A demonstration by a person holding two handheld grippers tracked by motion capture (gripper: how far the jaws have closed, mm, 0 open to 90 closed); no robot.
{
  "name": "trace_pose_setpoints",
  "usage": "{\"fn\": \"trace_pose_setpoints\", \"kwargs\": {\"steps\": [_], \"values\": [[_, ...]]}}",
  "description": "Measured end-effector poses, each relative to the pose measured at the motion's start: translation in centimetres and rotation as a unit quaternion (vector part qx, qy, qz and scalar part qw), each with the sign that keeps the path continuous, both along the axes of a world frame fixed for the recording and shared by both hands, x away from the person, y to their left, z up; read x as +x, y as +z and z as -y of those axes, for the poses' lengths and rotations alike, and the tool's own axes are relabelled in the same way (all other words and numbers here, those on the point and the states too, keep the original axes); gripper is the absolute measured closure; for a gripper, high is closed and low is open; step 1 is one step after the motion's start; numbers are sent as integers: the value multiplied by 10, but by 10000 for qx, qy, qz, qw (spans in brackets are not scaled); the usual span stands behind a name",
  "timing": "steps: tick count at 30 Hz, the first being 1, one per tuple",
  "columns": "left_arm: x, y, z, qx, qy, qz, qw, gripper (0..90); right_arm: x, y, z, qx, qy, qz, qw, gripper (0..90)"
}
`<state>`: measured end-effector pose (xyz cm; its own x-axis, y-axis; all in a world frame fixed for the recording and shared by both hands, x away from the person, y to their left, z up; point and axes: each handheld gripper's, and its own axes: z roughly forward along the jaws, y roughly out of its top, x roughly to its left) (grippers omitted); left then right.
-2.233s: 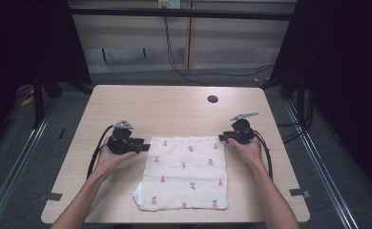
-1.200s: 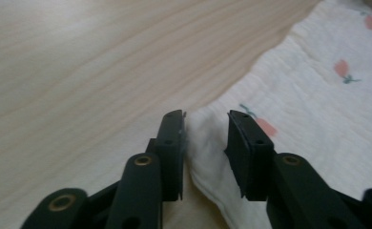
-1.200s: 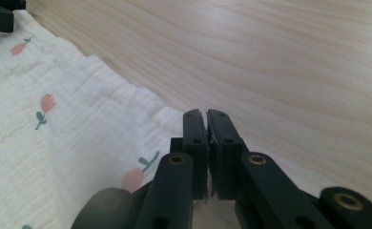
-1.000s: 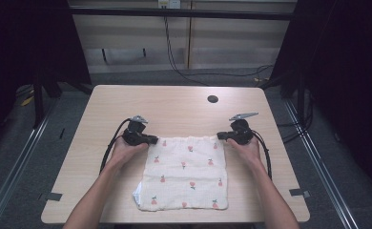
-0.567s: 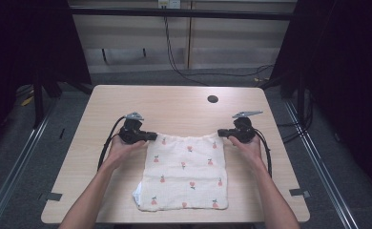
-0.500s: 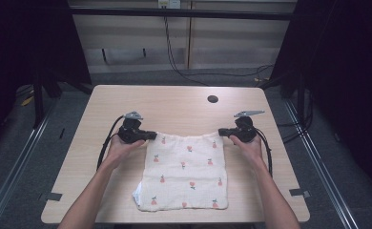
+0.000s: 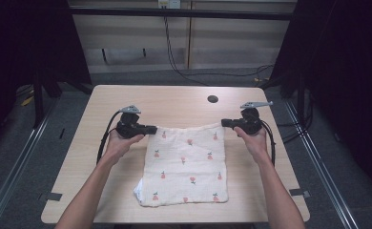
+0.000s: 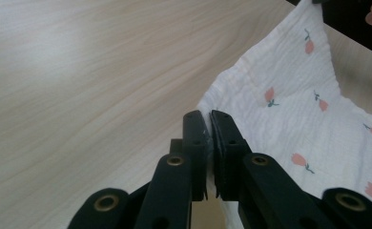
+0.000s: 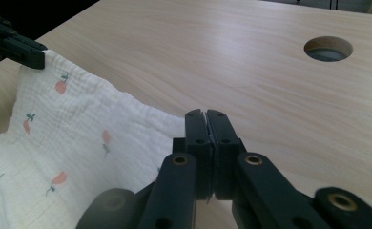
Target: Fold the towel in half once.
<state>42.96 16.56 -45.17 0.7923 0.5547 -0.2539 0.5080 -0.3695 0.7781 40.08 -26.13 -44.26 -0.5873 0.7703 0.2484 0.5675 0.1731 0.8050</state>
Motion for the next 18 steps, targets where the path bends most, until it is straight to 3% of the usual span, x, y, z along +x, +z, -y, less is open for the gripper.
{"fn": "trace_pose_setpoints", "kwargs": {"steps": [3,4,8,10,11,13,14,18], "values": [[2,7,-2,110,53,103,9999,849,0,5,2,5,-5,33,10000,891],[3,9,-3,39,71,108,9999,850,1,10,2,-132,30,20,9999,890],[4,21,-4,-39,126,247,9996,853,1,20,5,-169,-8,78,9998,891],[4,25,-4,-123,152,280,9994,853,2,27,8,-124,-23,192,9997,891],[2,25,-3,-62,293,359,9989,854,1,29,8,-63,-67,208,9997,891],[-1,19,-1,45,268,387,9989,856,-2,29,7,8,-61,232,9997,891],[-4,13,-1,29,253,381,9990,856,-7,22,4,32,-11,181,9998,892],[-11,10,-3,24,132,354,9993,858,-17,9,2,100,108,127,9998,892]]}}
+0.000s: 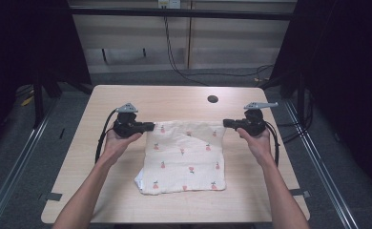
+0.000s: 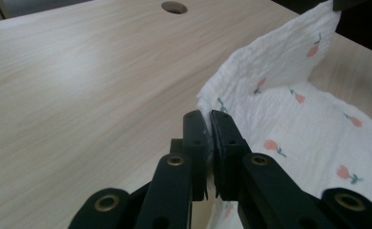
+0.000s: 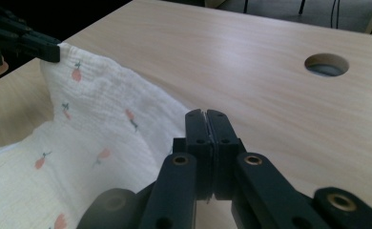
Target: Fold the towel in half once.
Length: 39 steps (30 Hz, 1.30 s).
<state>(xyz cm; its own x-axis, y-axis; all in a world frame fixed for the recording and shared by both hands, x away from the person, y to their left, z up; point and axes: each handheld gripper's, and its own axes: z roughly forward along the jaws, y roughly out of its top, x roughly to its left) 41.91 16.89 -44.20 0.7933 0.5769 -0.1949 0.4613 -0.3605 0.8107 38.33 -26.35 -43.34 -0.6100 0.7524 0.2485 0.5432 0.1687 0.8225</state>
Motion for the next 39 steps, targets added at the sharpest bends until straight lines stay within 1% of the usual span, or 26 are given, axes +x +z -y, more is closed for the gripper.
{"fn": "trace_pose_setpoints", "kwargs": {"steps": [1,3,4,7,9,12,13,14,16,17,18,20,22,23,25,26,27,28,30,31,32,33,36,37,38,39], "values": [[-2,0,-1,10,-85,1,10000,858,0,0,0,0,0,0,10000,892],[-7,3,-4,-49,-101,50,9999,857,-5,0,0,-18,68,43,10000,893],[-10,5,-6,-84,-128,42,9999,858,-10,3,1,-1,116,74,9999,893],[-21,9,-8,-200,-202,76,9996,857,-16,7,2,31,195,167,9997,893],[-27,10,-7,-101,-286,112,9995,857,-22,9,2,179,223,258,9993,893],[-34,11,-10,-201,-285,125,9993,858,-34,10,1,148,296,289,9990,894],[-36,12,-11,-206,-296,141,9993,858,-34,10,1,148,296,289,9990,894],[-38,13,-12,-176,-311,144,9993,858,-38,11,3,138,330,296,9989,894],[-43,14,-13,-18,-354,216,9991,857,-42,12,4,147,369,315,9987,894],[-47,15,-13,-4,-397,221,9990,857,-42,12,4,147,369,315,9987,894],[-49,15,-12,-44,-446,215,9988,859,-46,15,4,204,462,375,9980,894],[-56,18,-11,-11,-502,282,9983,859,-48,18,3,205,489,425,9977,893],[-60,20,-13,-109,-559,274,9980,859,-53,23,2,223,569,484,9970,894],[-61,20,-13,-77,-564,283,9980,859,-55,23,2,213,602,501,9967,894],[-63,18,-15,0,-533,271,9982,858,-61,22,2,158,636,456,9968,894],[-66,11,-15,52,-527,248,9983,857,-67,18,3,105,654,397,9970,894],[-66,11,-15,52,-527,248,9983,857,-67,18,3,105,654,397,9970,894],[-74,3,-14,30,-540,246,9982,858,-72,13,5,71,653,339,9973,894],[-78,0,-13,13,-570,260,9980,858,-75,11,6,86,659,307,9973,894],[-81,-2,-13,-13,-625,213,9978,858,-77,9,7,77,667,276,9974,893],[-84,-3,-13,35,-621,234,9978,858,-82,4,8,39,716,164,9973,893],[-87,-2,-13,75,-639,242,9976,858,-82,4,8,39,716,164,9973,893],[-94,-1,-15,130,-744,237,9969,856,-91,-4,8,-87,760,7,9971,893],[-96,-2,-16,132,-759,221,9968,856,-91,-4,8,-87,760,7,9971,893],[-100,-7,-15,232,-742,188,9968,856,-96,-7,8,-71,792,-42,9968,892],[-100,-7,-15,232,-742,188,9968,856,-96,-7,8,-71,792,-42,9968,892]]}}
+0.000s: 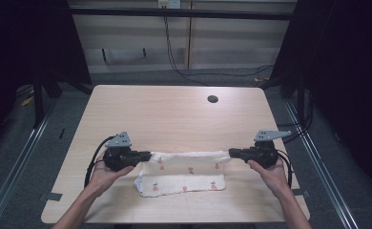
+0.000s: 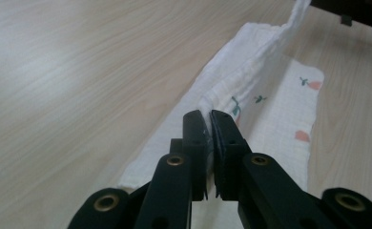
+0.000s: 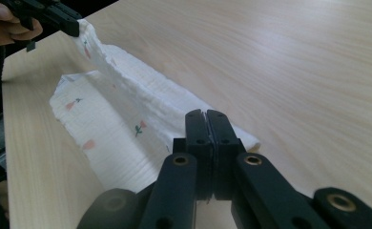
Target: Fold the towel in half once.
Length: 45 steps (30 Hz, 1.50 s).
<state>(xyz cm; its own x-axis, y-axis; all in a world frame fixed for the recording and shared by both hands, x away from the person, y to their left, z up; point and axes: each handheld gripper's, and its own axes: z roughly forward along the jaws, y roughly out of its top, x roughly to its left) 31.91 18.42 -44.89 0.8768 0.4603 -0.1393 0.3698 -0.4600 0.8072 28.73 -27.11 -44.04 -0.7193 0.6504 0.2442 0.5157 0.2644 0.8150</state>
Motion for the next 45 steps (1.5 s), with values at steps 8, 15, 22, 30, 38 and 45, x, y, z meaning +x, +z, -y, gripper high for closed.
{"fn": "trace_pose_setpoints", "kwargs": {"steps": [8,15,22,30,38,45], "values": [[-15,-19,5,231,-256,-237,9991,846,-19,-25,-10,-319,230,-352,9986,892],[-23,-22,3,271,-458,-362,9979,823,-30,-29,-12,-476,236,-411,9977,886],[-29,-32,3,365,-682,-504,9957,819,-32,-44,-11,-633,340,-603,9956,883],[-35,-34,-1,469,-732,-509,9949,745,-45,-45,-13,-713,420,-609,9947,822],[-26,-30,-7,204,-539,-528,9969,684,-35,-30,-7,-527,162,-419,9976,698],[-6,-40,7,461,-291,-614,9966,662,-13,-34,-29,-824,24,-358,9960,620]]}}
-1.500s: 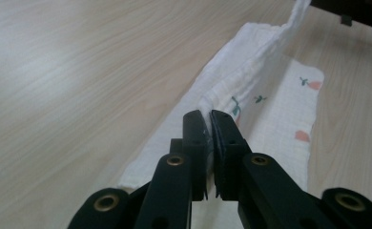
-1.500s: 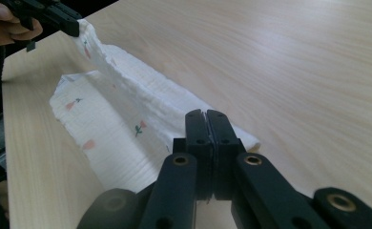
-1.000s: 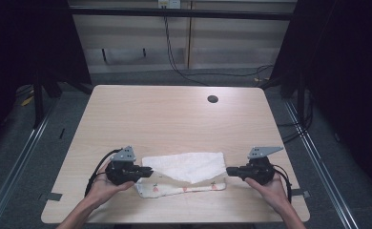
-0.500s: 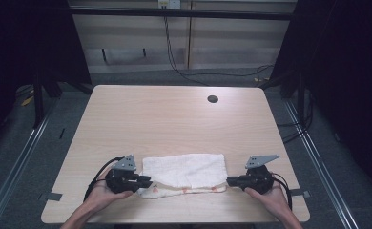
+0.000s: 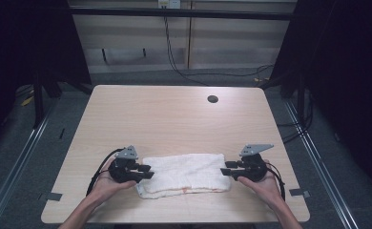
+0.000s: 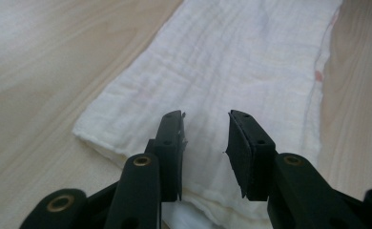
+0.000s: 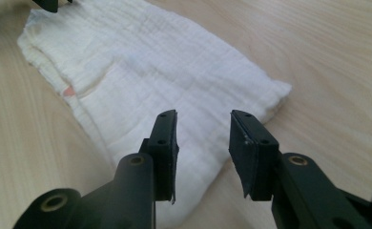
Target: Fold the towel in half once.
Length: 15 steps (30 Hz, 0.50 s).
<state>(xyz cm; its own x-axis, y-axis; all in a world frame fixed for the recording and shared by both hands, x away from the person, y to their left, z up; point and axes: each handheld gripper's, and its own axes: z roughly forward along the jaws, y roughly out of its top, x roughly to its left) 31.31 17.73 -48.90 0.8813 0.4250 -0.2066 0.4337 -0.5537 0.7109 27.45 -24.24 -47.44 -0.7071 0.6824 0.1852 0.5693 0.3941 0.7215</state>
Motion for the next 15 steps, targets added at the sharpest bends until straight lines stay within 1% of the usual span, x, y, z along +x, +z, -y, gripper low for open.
{"fn": "trace_pose_setpoints", "kwargs": {"steps": [1,3,5,7,8,9,10,11,12,13,14,15], "values": [[0,-2,1,61,-29,-15,10000,662,0,0,0,0,0,0,10000,620],[0,-5,1,161,-39,-25,9999,651,5,-3,-4,-44,-27,-18,10000,604],[0,-6,2,153,34,-13,9999,646,11,-6,-9,-124,-39,-44,9999,597],[1,-6,4,215,47,29,9998,632,14,-11,-14,-219,14,-115,9997,568],[1,-7,4,255,27,34,9997,619,15,-16,-19,-334,27,-140,9993,552],[3,-8,5,184,14,-21,9998,619,15,-16,-19,-334,27,-140,9993,552],[5,-8,5,133,19,-106,9999,626,15,-19,-22,-425,39,-70,9991,532],[5,-8,5,133,19,-106,9999,628,15,-19,-22,-425,39,-70,9991,532],[6,-9,6,144,22,-55,9999,635,14,-21,-25,-521,88,13,9986,503],[6,-9,6,144,22,-55,9999,634,14,-21,-25,-521,88,13,9986,503],[7,-10,8,80,43,-66,9999,628,11,-23,-27,-618,158,156,9978,523],[7,-10,8,80,43,-66,9999,623,11,-23,-27,-618,158,156,9978,523]]}}
